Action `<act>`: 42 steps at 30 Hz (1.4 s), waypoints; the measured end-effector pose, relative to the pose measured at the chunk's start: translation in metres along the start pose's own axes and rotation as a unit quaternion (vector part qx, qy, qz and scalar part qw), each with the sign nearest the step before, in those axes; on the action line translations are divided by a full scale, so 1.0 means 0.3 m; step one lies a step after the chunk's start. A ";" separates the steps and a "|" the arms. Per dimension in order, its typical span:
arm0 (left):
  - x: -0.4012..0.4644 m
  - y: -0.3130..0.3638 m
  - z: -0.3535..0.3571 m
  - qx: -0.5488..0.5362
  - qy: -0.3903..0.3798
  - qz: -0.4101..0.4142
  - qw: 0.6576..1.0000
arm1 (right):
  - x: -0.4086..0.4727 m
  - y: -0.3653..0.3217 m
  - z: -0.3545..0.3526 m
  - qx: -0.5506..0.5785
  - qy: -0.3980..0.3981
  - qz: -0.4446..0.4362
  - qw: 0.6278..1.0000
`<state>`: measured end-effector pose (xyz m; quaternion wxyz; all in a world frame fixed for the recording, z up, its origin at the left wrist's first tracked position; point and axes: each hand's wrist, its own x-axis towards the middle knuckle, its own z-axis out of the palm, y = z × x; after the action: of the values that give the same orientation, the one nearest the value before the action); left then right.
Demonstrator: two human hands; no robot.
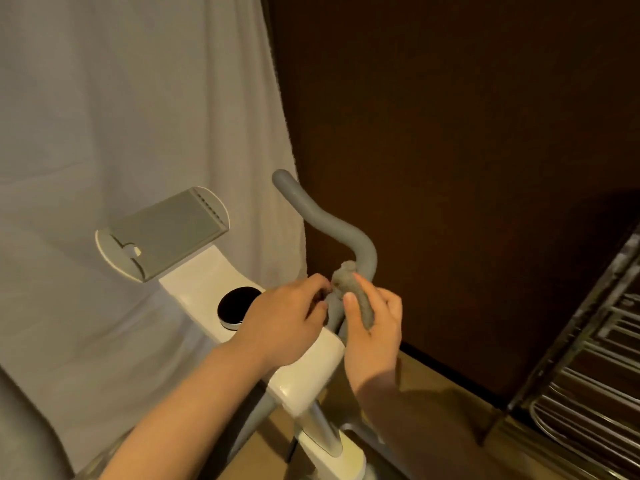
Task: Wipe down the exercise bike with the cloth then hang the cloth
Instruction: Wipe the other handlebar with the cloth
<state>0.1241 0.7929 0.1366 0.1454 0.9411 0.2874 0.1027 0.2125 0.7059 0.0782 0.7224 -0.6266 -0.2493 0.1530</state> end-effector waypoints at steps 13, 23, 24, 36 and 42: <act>-0.003 -0.023 0.003 -0.029 0.012 0.008 0.999 | -0.006 0.004 0.030 0.124 0.084 0.150 0.977; 0.000 -0.020 0.011 -0.020 0.058 -0.011 0.998 | 0.073 0.010 -0.037 -0.146 -0.005 -0.069 0.987; 0.001 -0.023 0.016 -0.004 0.070 -0.020 0.997 | 0.099 -0.001 -0.041 -0.179 -0.016 -0.092 0.979; -0.007 -0.048 0.000 0.074 0.027 -0.026 0.997 | 0.110 -0.100 -0.053 -0.331 -0.232 -0.151 0.902; -0.014 -0.083 -0.026 0.083 -0.023 0.052 0.995 | 0.158 -0.072 -0.047 -0.373 -0.161 -0.178 0.896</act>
<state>0.1057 0.8118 0.1353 0.0679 0.9658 0.2419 0.0643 0.2577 0.7158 0.1061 0.4005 -0.7624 -0.5080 0.0164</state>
